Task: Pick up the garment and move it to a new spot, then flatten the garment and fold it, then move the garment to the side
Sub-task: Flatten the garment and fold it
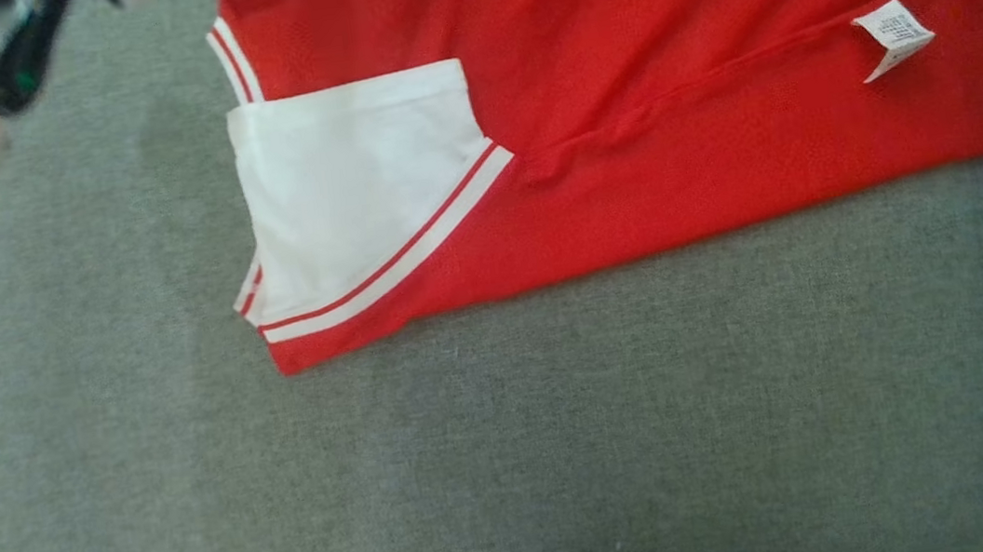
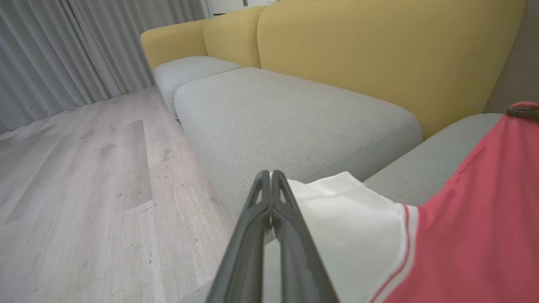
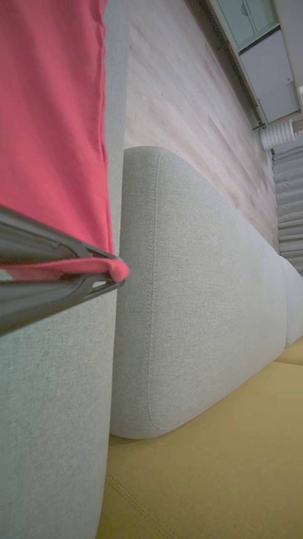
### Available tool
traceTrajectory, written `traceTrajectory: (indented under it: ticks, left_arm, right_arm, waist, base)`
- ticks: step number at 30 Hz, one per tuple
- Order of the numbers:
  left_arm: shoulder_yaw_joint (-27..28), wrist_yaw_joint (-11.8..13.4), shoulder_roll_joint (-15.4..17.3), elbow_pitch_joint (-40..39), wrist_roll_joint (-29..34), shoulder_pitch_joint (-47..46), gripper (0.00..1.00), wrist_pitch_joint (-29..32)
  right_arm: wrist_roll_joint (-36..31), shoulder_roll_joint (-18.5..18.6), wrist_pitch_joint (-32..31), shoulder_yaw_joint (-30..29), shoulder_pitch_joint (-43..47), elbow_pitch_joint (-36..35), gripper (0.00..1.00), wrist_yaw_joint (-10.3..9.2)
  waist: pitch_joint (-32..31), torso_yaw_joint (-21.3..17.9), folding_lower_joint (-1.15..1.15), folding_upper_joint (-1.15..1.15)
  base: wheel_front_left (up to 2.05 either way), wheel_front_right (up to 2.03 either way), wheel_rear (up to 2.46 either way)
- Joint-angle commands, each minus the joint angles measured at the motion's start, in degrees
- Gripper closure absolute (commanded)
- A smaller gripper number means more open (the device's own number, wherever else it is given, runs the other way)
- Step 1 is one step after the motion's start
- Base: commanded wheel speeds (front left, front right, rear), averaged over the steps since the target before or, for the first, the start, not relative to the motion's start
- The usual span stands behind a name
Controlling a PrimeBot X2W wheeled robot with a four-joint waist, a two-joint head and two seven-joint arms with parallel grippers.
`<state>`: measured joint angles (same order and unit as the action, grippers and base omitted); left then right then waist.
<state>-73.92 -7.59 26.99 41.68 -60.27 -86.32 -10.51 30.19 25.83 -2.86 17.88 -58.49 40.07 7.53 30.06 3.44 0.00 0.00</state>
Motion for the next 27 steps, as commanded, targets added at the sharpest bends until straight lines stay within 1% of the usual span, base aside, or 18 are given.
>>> traceTrajectory:
  ticks: [1, 6, 9, 10, 13, 16, 19, 21, 22, 23, 24, 25, 27]
  left_arm:
    - [1.65, 0.1, 2.53, -1.24, -0.35, -0.58, 1.0, -0.74]
    - [1.01, 0.1, 5.3, -7.17, 0.21, 6.58, 1.0, -2.38]
    - [0.88, 0.1, 6.64, -10.53, 0.57, 11.05, 1.0, -2.93]
    - [0.88, 0.1, 6.64, -10.53, 0.57, 11.05, 1.0, -2.93]
    - [0.79, 0.75, 8.08, -14.45, 0.83, 15.9, 1.0, -3.08]
    - [0.72, 2.43, 9.62, -19.13, 0.7, 21.32, 1.0, -2.96]
    - [0.66, 4.95, 10.97, -23.81, 1.49, 27.04, 1.0, -2.82]
    - [0.64, 6.53, 11.19, -26.39, 1.6, 30.86, 1.0, -2.85]
    - [0.63, 7.17, 11.02, -27.34, 1.36, 32.63, 1.0, -2.96]
    - [0.63, 7.85, 10.71, -28.03, 1.08, 34.21, 1.0, -3.12]
    - [0.62, 8.61, 10.33, -28.43, 1.08, 35.57, 0.48, -3.31]
    - [0.64, 9.47, 9.86, -28.63, 1.21, 36.73, 0.0, -3.53]
    - [1.28, 11.24, 8.69, -28.79, 1.4, 38.93, 0.0, -3.99]
  right_arm:
    - [0.35, 0.91, 0.15, 0.22, 2.19, -1.18, 1.0, -0.04]
    - [1.79, 2.8, 1.33, -0.18, 9.89, -1.24, 1.0, -0.04]
    - [2.39, 3.61, 1.95, -0.72, 14.19, -1.85, 1.0, -0.04]
    - [2.39, 3.61, 1.95, -0.72, 14.19, -1.85, 1.0, -0.04]
    - [2.86, 4.42, 2.19, -1.34, 18.51, -2.95, 1.0, -0.04]
    - [3.16, 4.93, 2.04, -2.52, 22.5, -3.91, 1.0, -0.04]
    - [2.97, 4.92, 1.48, -3.75, 25.76, -4.55, 1.0, -0.04]
    - [2.51, 4.7, 1.27, -5.04, 27.5, -4.64, 1.0, -0.04]
    - [2.22, 4.5, 1.23, -5.96, 28.29, -4.55, 0.67, -0.04]
    - [1.87, 4.24, 1.17, -6.87, 29.08, -4.45, 0.0, -0.04]
    - [1.46, 3.97, 1.21, -7.89, 29.87, -4.31, 0.0, -0.04]
    - [1.01, 3.67, 1.45, -9.1, 30.64, -4.19, 0.0, -0.04]
    - [0.42, 2.84, 1.91, -11.52, 32.39, -4.16, 0.0, -0.04]
  waist:
    - [-1.21, 0.94, 0.0, 0.0]
    - [-5.66, 3.19, 0.0, 0.0]
    - [-8.29, 4.22, 0.0, 0.0]
    - [-8.29, 4.22, 0.0, 0.0]
    - [-10.68, 4.96, 0.0, 0.0]
    - [-12.47, 5.4, 0.0, 0.0]
    - [-13.43, 5.69, 0.0, 0.0]
    - [-13.69, 5.99, 0.0, 0.0]
    - [-13.77, 6.2, 0.0, 0.0]
    - [-13.85, 6.42, 0.0, 0.0]
    - [-13.93, 6.61, 0.0, 0.0]
    - [-14.04, 6.8, 0.0, 0.0]
    - [-14.37, 7.14, 0.0, 0.0]
  base:
    - [0.0, 0.0, 0.0]
    - [0.0, 0.0, 0.0]
    - [0.0, 0.0, 0.0]
    - [0.0, 0.0, 0.0]
    - [0.0, 0.0, 0.0]
    - [0.0, 0.0, 0.0]
    - [0.0, 0.0, 0.0]
    - [0.0, 0.0, 0.0]
    - [0.0, 0.0, 0.0]
    - [0.0, 0.0, 0.0]
    - [0.0, 0.0, 0.0]
    - [0.0, 0.0, 0.0]
    - [0.0, 0.0, 0.0]
